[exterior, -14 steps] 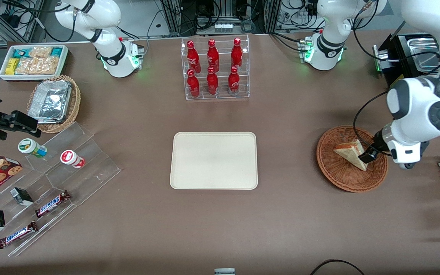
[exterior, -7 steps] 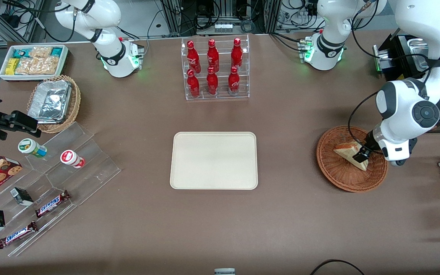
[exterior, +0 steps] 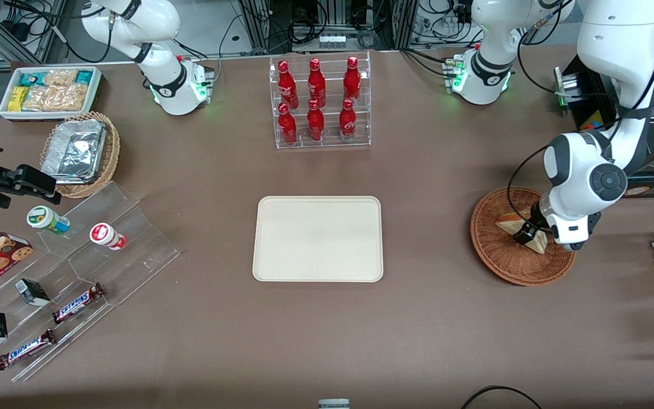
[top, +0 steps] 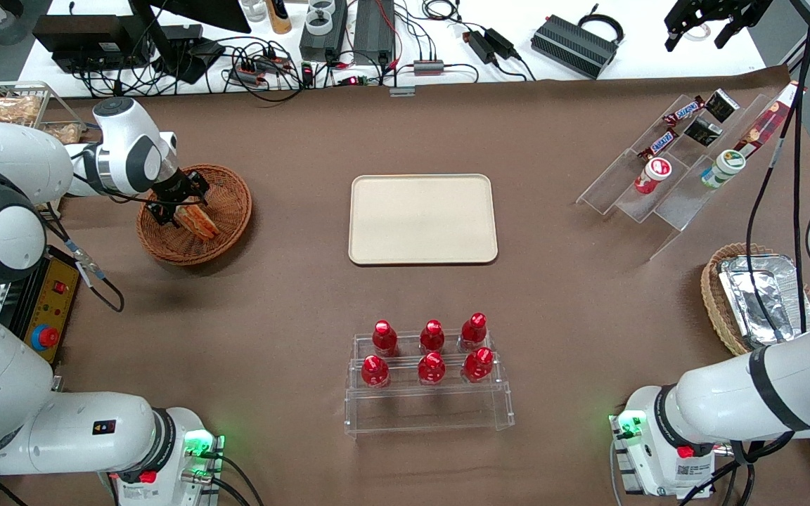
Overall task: Place sandwich from basket to tray
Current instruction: 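Lower the open left gripper over the sandwich in the wicker basket, then close the left gripper on the sandwich and lift it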
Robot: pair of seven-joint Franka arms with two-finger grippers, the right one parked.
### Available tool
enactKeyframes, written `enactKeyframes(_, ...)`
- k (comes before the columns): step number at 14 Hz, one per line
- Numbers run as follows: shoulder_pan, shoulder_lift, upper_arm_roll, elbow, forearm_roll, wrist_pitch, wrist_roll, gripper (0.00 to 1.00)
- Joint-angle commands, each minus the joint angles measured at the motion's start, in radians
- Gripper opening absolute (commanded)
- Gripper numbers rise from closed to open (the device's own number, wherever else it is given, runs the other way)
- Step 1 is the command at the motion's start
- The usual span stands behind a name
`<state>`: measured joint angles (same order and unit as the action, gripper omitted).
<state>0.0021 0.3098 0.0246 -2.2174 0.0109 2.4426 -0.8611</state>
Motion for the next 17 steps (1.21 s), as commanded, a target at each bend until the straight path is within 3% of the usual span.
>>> enactKeyframes(1,-0.005,-0.006,0.0,-0.004,0.014,0.01,-0.018,0.71)
enactKeyframes(2,-0.005,-0.011,0.0,-0.004,0.014,0.001,-0.016,0.49)
enactKeyframes(4,-0.001,-0.031,0.0,0.002,0.014,-0.043,-0.015,0.28)
enactKeyframes(7,-0.007,-0.072,-0.003,0.074,0.014,-0.182,-0.003,0.25)
enactKeyframes(11,-0.123,-0.071,-0.006,0.287,0.014,-0.405,0.013,0.25)
enactKeyframes(17,-0.341,-0.008,-0.011,0.402,-0.002,-0.419,0.197,0.21)
